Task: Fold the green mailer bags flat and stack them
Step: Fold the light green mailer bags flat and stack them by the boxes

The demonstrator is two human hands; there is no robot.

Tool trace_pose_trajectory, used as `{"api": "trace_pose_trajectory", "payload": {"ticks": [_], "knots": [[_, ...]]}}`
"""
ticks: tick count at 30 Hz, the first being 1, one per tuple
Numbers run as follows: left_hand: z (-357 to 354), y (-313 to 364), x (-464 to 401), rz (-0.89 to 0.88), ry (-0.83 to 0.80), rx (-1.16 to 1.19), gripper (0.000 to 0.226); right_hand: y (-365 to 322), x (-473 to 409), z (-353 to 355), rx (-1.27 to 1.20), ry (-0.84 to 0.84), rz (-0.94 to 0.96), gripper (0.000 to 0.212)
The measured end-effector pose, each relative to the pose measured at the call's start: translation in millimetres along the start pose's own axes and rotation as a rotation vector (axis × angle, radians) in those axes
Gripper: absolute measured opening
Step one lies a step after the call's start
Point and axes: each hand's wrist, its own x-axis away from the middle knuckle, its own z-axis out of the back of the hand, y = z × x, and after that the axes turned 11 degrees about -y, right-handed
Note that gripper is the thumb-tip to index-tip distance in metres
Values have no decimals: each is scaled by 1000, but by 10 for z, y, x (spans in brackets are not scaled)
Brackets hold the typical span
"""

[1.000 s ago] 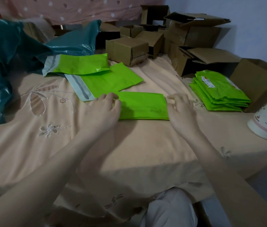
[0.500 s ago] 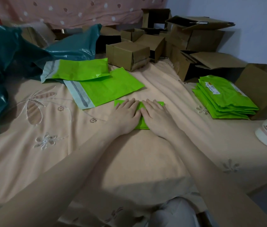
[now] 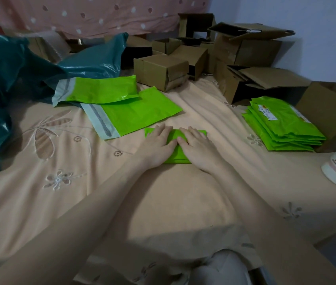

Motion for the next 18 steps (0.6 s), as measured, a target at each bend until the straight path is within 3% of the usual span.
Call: {"api": "trace_pose_trajectory", "payload": {"ticks": [4,7,11,14,18], "knots": [[145,-24,136,-47,102,242,53,5,37,195,-66,-85,18,50],[205,-130,254,-16,183,48,68,98,87,326,-37,-64,-50,63],[177,-205,372,88,255,-92,72,187,187,443,32,-109,-146,74],[153,-182,437,134,313,-102,65,234,224,450,-72,-160,-181,62],[171,-125,478,203,338,12,51,282,343,435,-335,-61,-138,38]]}}
